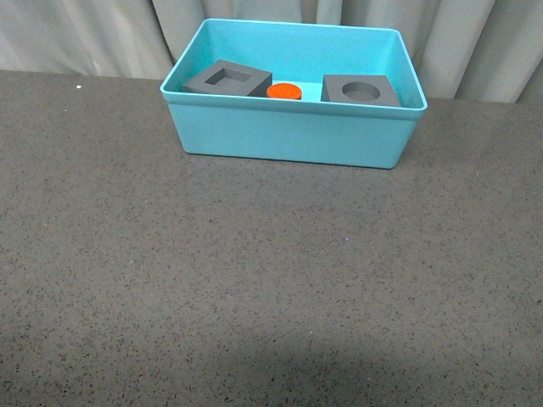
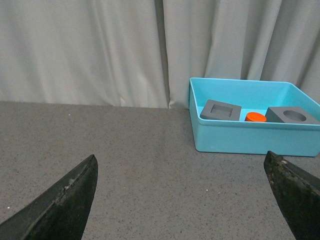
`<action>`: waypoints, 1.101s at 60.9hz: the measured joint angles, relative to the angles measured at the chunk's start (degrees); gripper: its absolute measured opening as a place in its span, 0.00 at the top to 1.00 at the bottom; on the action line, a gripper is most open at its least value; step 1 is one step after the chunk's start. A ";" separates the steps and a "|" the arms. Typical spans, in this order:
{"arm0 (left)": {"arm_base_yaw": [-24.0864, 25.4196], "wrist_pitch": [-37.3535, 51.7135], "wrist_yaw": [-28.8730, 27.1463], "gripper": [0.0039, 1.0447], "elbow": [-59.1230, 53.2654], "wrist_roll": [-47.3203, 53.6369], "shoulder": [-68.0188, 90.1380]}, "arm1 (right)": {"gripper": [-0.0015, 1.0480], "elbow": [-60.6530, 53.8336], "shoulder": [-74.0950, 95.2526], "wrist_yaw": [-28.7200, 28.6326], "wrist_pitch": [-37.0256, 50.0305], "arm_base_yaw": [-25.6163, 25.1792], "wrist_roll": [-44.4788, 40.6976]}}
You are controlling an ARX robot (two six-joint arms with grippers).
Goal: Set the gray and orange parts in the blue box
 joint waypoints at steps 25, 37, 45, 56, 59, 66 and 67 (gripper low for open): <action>0.00 0.00 0.00 0.06 0.00 0.00 0.00 | 0.99 0.00 -8.17 0.00 -8.09 0.00 0.00; 0.00 0.00 0.00 0.06 0.00 0.00 0.00 | 0.99 0.02 -12.11 -0.04 -12.13 0.00 0.00; 0.00 0.00 0.00 0.06 0.00 0.00 0.00 | 0.99 0.04 -20.26 -0.20 -20.44 0.00 -0.02; 0.00 0.00 0.00 0.06 0.00 0.00 -0.02 | 0.96 0.04 -20.39 -0.20 -20.70 0.00 -0.04; 0.00 0.00 0.00 0.06 0.00 0.00 -0.02 | 0.86 0.04 -20.39 -0.17 -20.70 0.00 -0.02; 0.00 0.00 0.00 0.06 0.00 0.00 -0.02 | 0.66 0.04 -20.44 -0.17 -20.70 0.00 -0.02; 0.00 0.00 0.00 0.06 0.00 0.00 -0.02 | 0.64 0.04 -20.44 -0.17 -20.70 0.00 -0.02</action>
